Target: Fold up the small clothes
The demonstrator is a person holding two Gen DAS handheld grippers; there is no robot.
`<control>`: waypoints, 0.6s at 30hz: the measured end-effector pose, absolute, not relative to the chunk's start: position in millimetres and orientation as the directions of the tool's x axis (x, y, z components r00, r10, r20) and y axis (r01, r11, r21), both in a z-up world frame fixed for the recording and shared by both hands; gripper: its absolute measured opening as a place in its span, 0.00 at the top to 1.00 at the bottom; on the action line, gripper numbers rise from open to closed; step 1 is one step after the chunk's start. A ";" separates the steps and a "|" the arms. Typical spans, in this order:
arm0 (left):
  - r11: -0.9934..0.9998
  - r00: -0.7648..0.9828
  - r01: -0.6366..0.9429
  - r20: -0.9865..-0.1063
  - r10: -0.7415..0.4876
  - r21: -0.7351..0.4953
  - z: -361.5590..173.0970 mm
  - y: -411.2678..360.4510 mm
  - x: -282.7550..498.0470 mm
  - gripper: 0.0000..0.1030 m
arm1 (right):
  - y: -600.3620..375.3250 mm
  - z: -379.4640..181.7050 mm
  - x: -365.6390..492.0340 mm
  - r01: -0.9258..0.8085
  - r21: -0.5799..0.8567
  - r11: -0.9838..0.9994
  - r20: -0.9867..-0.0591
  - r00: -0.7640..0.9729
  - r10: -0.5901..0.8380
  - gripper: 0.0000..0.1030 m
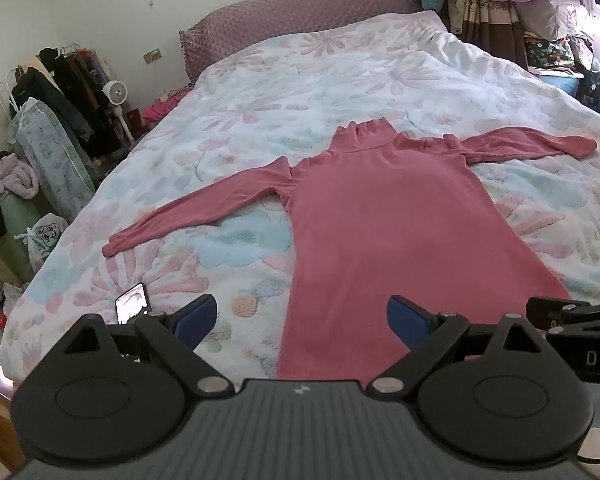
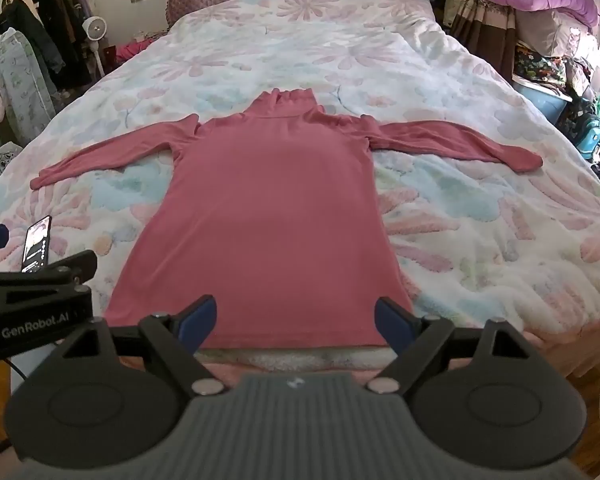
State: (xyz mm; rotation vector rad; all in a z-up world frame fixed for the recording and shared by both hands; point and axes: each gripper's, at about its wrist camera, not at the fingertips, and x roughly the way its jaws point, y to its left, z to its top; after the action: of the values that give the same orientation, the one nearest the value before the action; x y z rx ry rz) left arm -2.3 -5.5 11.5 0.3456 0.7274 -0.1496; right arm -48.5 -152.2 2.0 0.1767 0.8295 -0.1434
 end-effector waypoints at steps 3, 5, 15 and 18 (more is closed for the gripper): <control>0.933 0.739 0.253 -0.673 -0.015 0.256 11.5 -5.2 -2.3 0.00 | -151.9 1.6 -48.5 0.195 0.099 0.976 -0.745 0.665 -0.057 0.20; 0.933 0.739 0.253 -0.674 -0.015 0.256 11.4 -5.1 -2.3 0.00 | -151.8 1.1 -48.6 0.195 0.099 0.976 -0.744 0.665 -0.058 0.20; 0.935 0.736 0.253 -0.677 -0.018 0.250 9.2 -5.0 -3.4 0.00 | -153.5 0.2 -47.6 0.195 0.108 0.975 -0.746 0.664 -0.050 0.20; 0.936 0.733 0.251 -0.680 -0.017 0.248 8.2 -5.5 -3.2 0.00 | -152.3 2.2 -48.4 0.193 0.105 0.976 -0.746 0.664 -0.051 0.20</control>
State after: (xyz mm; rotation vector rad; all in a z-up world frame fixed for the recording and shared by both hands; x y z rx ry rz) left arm -3.2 -5.5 8.2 0.3369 0.7362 -0.1501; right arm -48.4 -152.3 2.2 0.1808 0.8344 -0.1389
